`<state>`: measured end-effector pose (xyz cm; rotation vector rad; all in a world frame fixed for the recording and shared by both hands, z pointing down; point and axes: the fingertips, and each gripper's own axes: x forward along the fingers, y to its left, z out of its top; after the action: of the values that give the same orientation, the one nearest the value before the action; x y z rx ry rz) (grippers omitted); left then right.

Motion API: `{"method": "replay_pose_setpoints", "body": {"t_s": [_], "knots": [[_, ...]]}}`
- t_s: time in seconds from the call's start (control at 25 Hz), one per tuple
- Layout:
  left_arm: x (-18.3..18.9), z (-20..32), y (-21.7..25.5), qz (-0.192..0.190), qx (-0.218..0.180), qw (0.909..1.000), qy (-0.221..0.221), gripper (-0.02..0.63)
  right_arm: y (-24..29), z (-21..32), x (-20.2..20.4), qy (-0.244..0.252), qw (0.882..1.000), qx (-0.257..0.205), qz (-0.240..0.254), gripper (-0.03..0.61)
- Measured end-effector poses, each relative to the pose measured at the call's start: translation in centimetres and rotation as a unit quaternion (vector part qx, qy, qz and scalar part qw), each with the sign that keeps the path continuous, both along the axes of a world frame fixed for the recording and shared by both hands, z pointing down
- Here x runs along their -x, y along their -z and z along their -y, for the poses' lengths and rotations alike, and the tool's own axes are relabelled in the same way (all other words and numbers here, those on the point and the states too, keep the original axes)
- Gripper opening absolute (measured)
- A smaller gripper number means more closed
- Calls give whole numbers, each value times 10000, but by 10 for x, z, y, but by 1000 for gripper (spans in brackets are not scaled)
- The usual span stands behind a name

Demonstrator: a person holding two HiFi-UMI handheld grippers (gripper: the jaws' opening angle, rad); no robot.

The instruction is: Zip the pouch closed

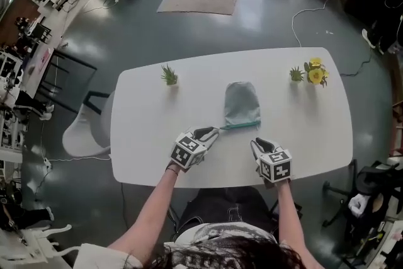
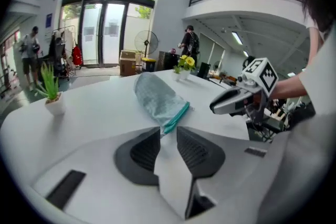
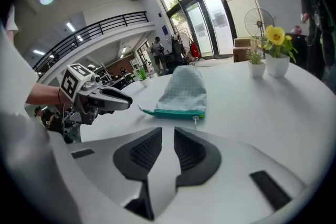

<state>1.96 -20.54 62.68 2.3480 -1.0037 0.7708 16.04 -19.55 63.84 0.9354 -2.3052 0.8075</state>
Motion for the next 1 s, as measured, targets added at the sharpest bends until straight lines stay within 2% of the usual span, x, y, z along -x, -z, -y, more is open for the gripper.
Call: {"method": "replay_pose_setpoints", "body": {"t_s": [0.12, 0.28, 0.52, 0.68, 1.0], "knots": [[-1, -13, 17, -328, -134, 9977, 570, 98, 14, -7, 0, 135, 9996, -139, 182, 75], [-7, -43, 34, -545, -207, 9940, 927, 98, 34, -17, 3, 208, 9984, -295, 435, 75], [-14, -93, 55, -702, -268, 9905, 1151, 98, 63, -36, 22, 447, 9953, -445, 738, 75], [-7, -109, 68, -750, -422, 9885, 1246, 98, 77, -53, 39, 668, 9928, -596, 797, 75], [7, -153, 85, -862, -679, 9858, 1269, 91, 97, -94, 67, 812, 9898, -865, 792, 75]]}}
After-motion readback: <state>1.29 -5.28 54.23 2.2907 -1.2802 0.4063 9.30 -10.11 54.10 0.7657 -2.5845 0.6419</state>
